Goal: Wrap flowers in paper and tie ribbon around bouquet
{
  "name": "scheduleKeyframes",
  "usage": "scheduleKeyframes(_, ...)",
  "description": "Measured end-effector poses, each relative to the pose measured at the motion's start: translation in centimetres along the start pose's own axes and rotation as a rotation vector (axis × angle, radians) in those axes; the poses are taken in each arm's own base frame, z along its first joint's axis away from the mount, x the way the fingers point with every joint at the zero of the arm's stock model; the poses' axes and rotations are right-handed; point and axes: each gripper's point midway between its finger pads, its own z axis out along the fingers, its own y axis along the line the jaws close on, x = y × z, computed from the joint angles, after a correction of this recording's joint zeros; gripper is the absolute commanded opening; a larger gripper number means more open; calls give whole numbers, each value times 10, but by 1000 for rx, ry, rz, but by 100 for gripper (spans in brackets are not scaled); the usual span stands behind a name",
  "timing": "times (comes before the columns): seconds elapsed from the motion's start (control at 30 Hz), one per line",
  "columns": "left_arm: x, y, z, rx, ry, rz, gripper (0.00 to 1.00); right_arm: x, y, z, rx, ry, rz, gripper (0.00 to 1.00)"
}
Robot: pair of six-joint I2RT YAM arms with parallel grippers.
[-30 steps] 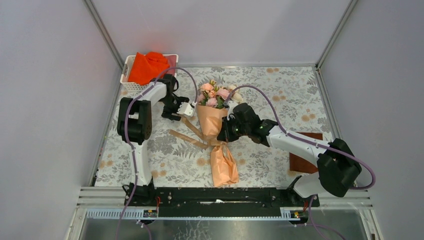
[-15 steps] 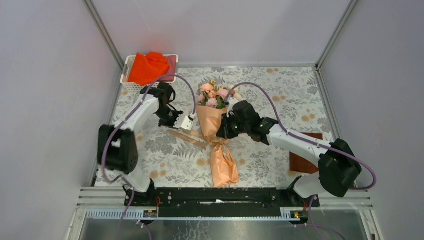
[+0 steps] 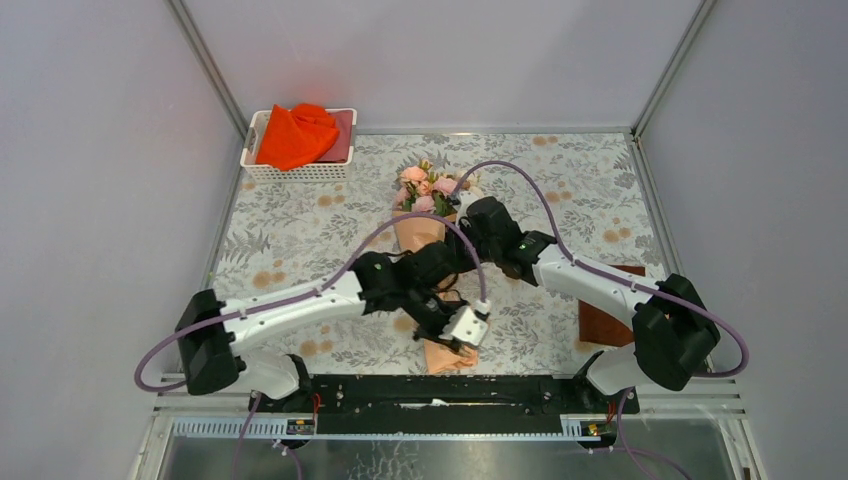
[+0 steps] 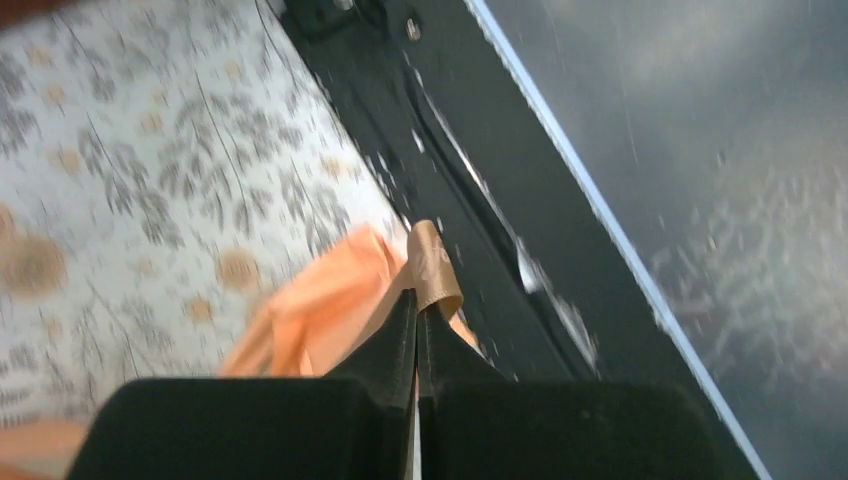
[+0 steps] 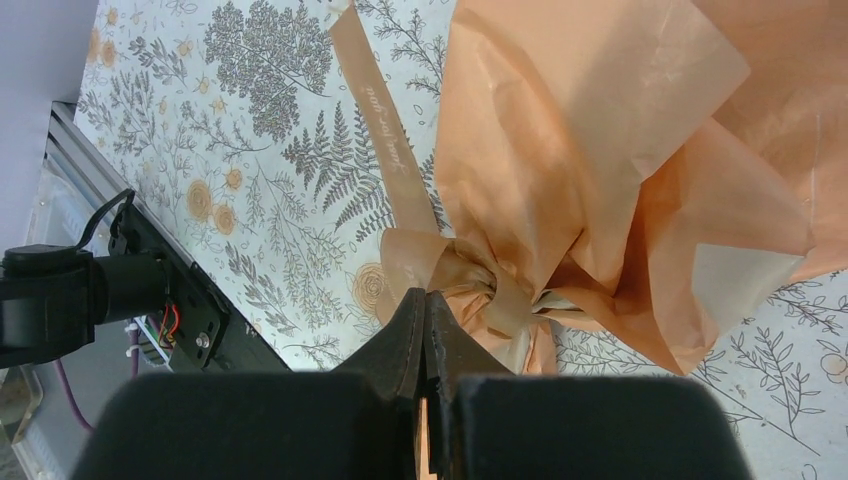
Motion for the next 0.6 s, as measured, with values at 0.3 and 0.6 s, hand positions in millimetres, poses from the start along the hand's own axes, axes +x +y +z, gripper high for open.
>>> scheduleKeyframes(0.3, -48, 65, 49, -194, -180, -46, 2, -3, -5, -1, 6, -6, -2, 0)
scheduleKeyframes(0.6, -34, 63, 32, -310, -164, 47, 88, -1, -4, -2, -8, 5, -17, 0)
